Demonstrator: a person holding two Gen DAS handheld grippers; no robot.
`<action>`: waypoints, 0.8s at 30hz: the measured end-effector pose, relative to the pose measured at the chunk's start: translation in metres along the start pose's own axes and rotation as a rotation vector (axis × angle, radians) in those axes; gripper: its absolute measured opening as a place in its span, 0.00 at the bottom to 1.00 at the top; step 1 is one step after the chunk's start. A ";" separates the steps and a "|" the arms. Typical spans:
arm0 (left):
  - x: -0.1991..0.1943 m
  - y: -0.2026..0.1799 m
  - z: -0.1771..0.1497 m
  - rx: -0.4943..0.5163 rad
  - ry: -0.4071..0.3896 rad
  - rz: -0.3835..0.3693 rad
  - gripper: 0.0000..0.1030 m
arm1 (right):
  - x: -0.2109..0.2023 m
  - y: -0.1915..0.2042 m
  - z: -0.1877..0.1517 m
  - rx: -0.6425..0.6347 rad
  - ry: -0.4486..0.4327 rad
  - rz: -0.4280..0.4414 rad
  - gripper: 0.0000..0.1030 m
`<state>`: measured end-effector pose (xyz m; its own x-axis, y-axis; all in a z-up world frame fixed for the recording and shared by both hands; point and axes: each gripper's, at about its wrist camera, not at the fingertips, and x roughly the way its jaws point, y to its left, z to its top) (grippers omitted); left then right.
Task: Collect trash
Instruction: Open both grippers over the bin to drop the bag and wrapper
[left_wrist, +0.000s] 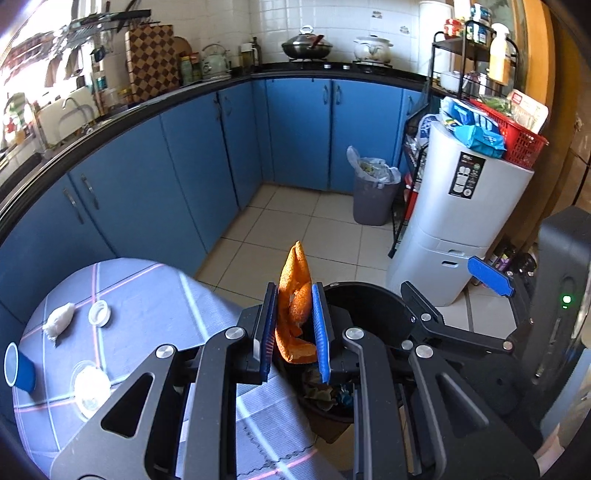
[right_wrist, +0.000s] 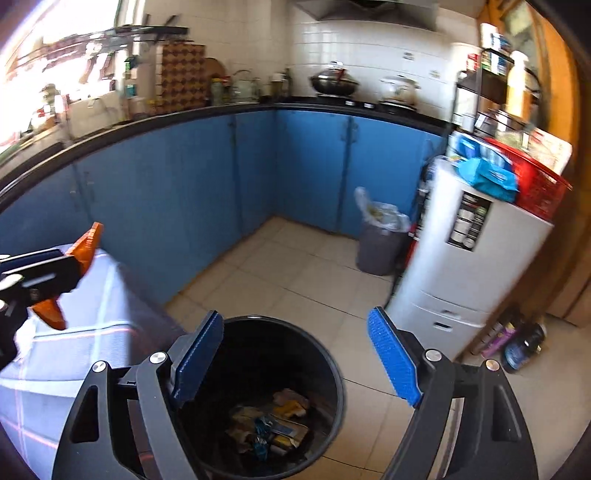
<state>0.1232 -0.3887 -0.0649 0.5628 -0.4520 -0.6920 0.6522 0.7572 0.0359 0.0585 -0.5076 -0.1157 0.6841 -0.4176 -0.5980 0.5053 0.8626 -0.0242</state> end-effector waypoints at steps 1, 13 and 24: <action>0.001 -0.002 0.001 0.003 0.000 -0.005 0.21 | 0.001 -0.004 -0.001 0.016 0.003 -0.011 0.76; 0.008 -0.001 0.014 -0.051 -0.085 -0.038 0.96 | 0.014 -0.020 -0.013 0.079 0.075 -0.022 0.76; -0.008 0.060 -0.018 -0.091 -0.068 0.147 0.96 | 0.008 0.040 -0.017 -0.038 0.092 0.096 0.76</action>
<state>0.1491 -0.3311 -0.0701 0.6836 -0.3619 -0.6338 0.5139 0.8554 0.0658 0.0752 -0.4714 -0.1353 0.6762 -0.3062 -0.6701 0.4182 0.9083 0.0070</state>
